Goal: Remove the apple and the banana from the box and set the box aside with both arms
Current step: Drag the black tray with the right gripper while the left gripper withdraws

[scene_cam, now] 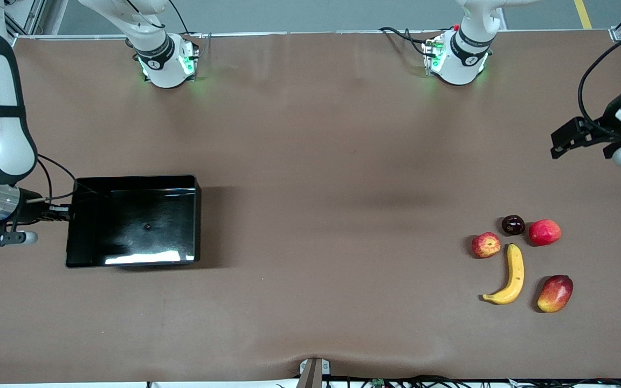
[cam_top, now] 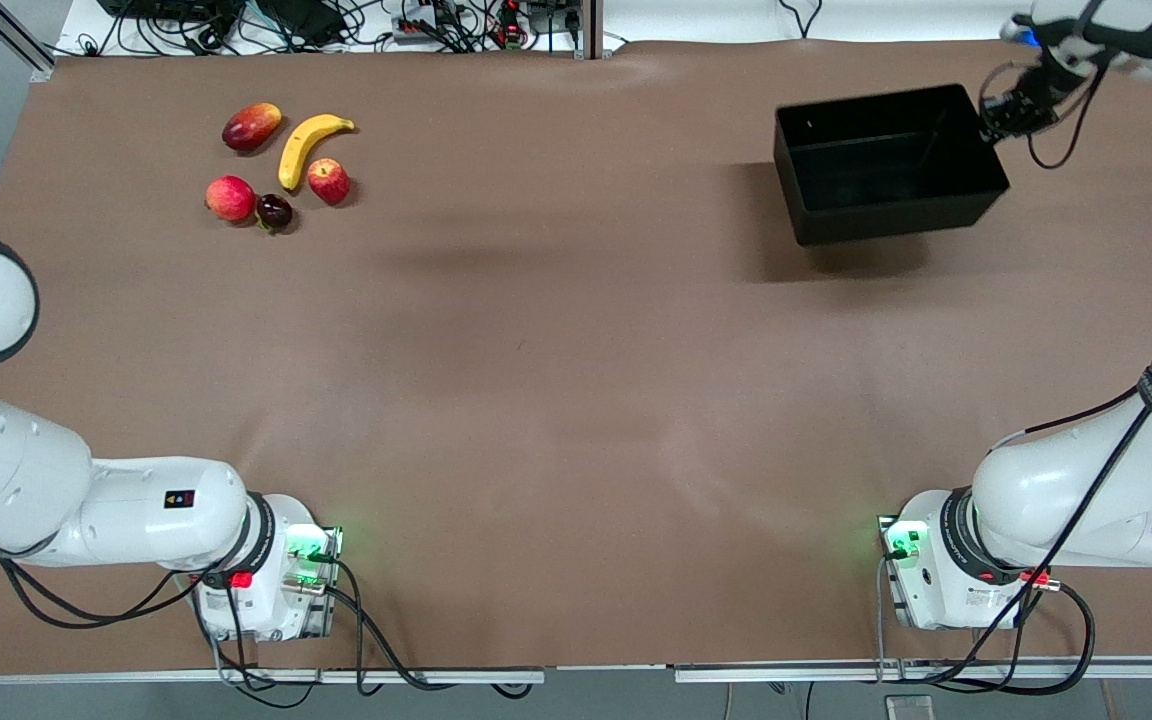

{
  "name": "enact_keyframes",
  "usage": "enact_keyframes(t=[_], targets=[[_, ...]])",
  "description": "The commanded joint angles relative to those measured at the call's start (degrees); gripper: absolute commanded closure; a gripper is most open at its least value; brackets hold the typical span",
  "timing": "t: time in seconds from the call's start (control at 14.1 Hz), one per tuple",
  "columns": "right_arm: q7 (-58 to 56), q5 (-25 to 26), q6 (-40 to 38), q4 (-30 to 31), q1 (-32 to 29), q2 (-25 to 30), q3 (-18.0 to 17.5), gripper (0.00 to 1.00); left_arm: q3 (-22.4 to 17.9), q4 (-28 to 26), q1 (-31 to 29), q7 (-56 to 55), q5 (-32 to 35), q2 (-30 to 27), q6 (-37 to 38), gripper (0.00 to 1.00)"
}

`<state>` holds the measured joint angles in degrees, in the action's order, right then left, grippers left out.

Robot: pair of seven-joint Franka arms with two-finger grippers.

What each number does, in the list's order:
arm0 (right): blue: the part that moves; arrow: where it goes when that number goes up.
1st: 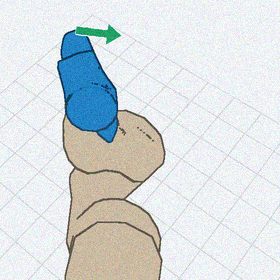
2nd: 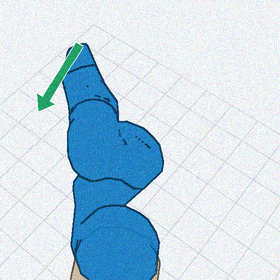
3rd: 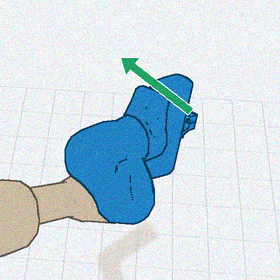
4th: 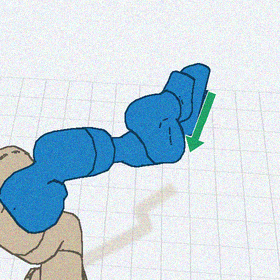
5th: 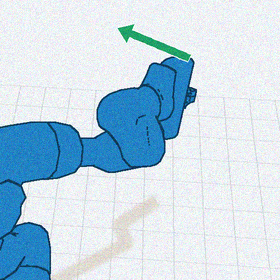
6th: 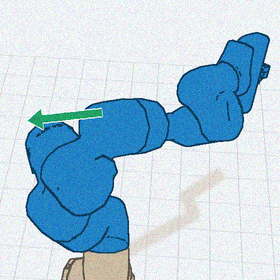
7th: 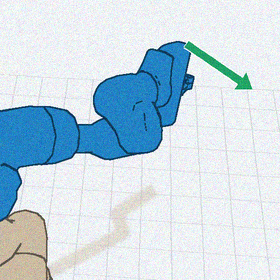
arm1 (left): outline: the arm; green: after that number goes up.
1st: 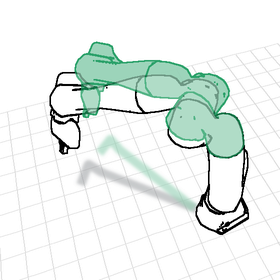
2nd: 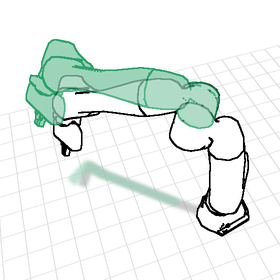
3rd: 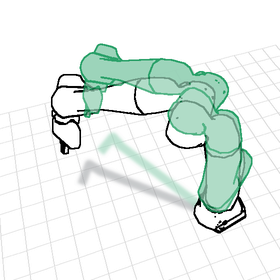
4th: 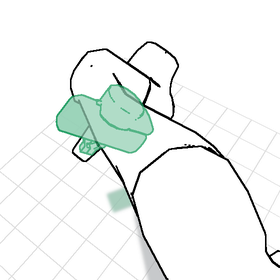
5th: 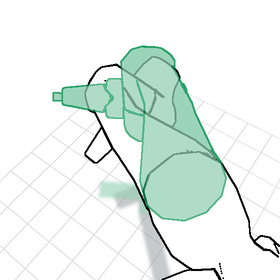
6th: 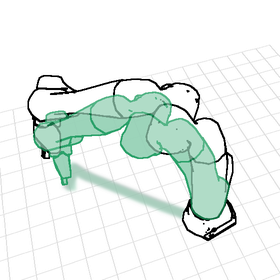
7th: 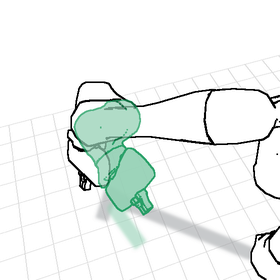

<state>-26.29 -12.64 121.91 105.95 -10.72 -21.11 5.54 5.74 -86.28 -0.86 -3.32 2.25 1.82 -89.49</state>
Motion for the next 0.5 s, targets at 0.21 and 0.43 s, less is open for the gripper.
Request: enact_keyframes(t=[0.21,0.43], targets=[[-5.3,-3.1,5.3,7.2,-5.9,2.0,-1.3,1.0,-1.0,-6.0,2.4,-0.5,-0.9,-5.1,-2.1,0.0],[-5.2,-4.1,11.8,11.4,-6.2,1.6,-1.2,1.0,-0.6,-6.0,2.4,-0.5,-1.0,-5.6,-1.8,0.0]])
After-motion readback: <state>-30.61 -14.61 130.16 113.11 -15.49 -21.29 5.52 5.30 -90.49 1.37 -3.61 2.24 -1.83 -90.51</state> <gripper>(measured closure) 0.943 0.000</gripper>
